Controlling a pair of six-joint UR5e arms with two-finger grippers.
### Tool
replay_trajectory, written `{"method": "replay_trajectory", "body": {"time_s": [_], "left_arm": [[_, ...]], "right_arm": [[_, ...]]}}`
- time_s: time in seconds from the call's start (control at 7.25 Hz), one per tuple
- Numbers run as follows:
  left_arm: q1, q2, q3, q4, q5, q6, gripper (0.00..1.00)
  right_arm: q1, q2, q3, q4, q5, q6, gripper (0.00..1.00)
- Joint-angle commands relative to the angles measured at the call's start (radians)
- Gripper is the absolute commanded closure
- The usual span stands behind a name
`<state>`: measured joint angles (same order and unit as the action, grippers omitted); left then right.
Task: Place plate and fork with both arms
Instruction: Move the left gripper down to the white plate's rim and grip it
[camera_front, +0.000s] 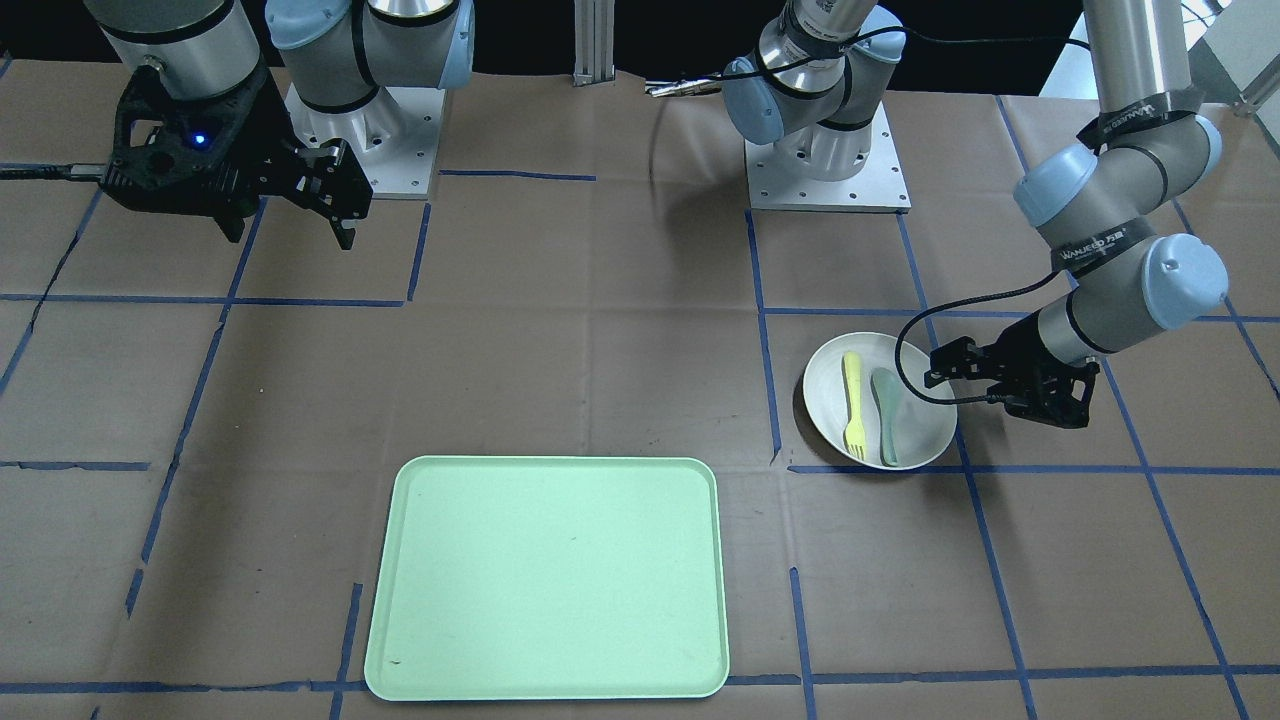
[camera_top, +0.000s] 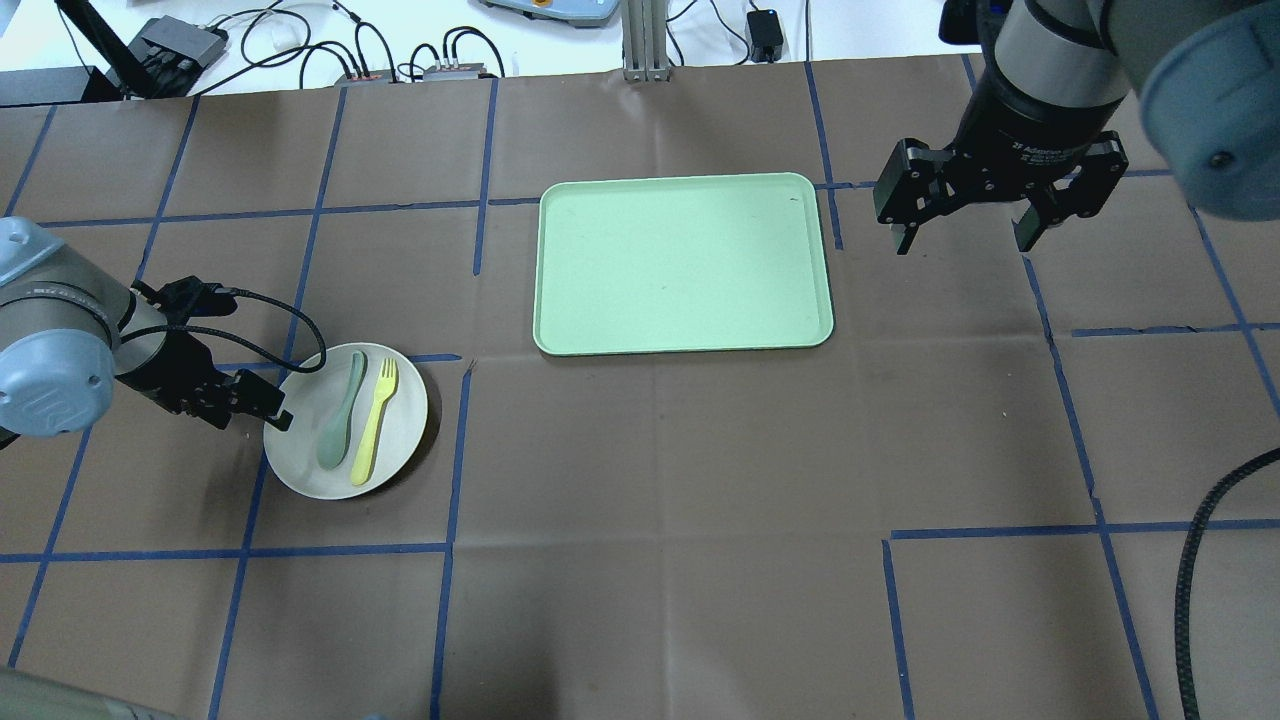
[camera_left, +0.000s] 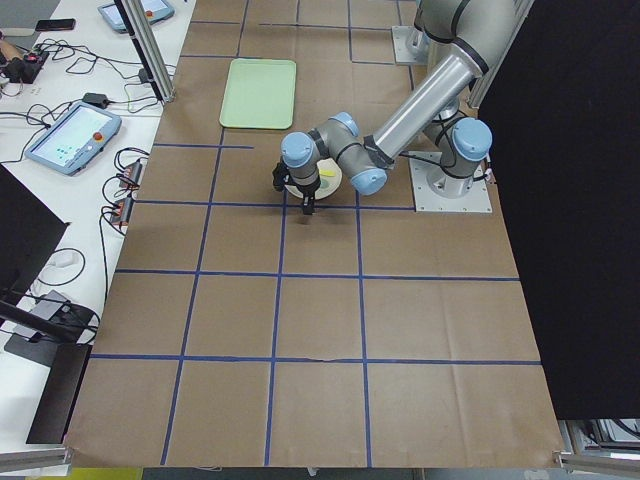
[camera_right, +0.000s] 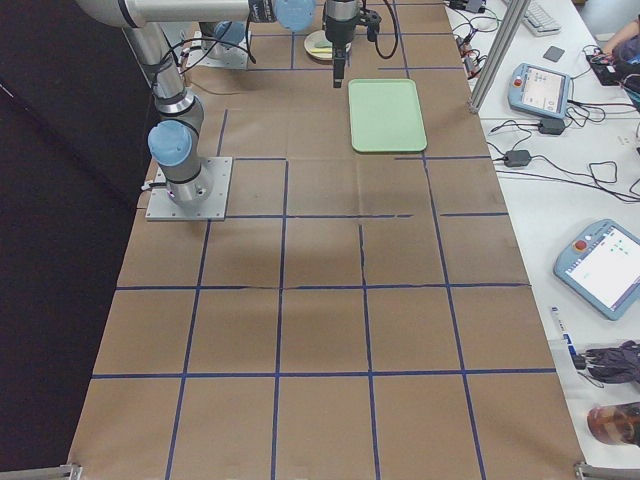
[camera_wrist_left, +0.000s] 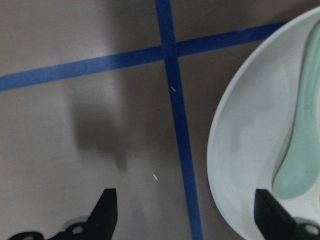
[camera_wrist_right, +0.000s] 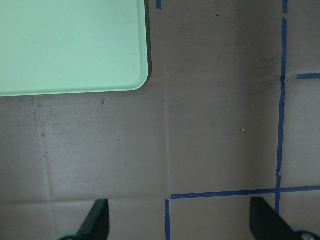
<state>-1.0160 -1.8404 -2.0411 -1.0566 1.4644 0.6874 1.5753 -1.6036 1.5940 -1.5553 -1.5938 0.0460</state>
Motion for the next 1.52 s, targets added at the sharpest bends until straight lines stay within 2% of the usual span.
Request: {"method": "replay_trajectory", "body": {"time_s": [0.0, 0.14, 0.28, 0.69, 1.38], "left_arm": [[0.0, -0.013, -0.004, 0.004, -0.026, -0.086, 0.04], [0.0, -0.034, -0.004, 0.045, -0.025, -0.113, 0.05], [0.0, -0.052, -0.001, 0.064, -0.025, -0.152, 0.25], [-0.004, -0.027, -0.004, 0.055, -0.012, -0.178, 0.63], [-0.013, -0.023, -0.004, 0.052, -0.022, -0.178, 0.95]], "right_arm": [[0.0, -0.001, -0.002, 0.001, 0.0, 0.0, 0.0], [0.0, 0.001, 0.0, -0.002, 0.002, 0.0, 0.0], [-0.001, 0.001, 0.0, 0.0, 0.0, 0.0, 0.0], [-0.001, 0.001, 0.0, -0.002, 0.002, 0.0, 0.0], [0.002, 0.001, -0.005, 0.001, 0.0, 0.0, 0.0]]}}
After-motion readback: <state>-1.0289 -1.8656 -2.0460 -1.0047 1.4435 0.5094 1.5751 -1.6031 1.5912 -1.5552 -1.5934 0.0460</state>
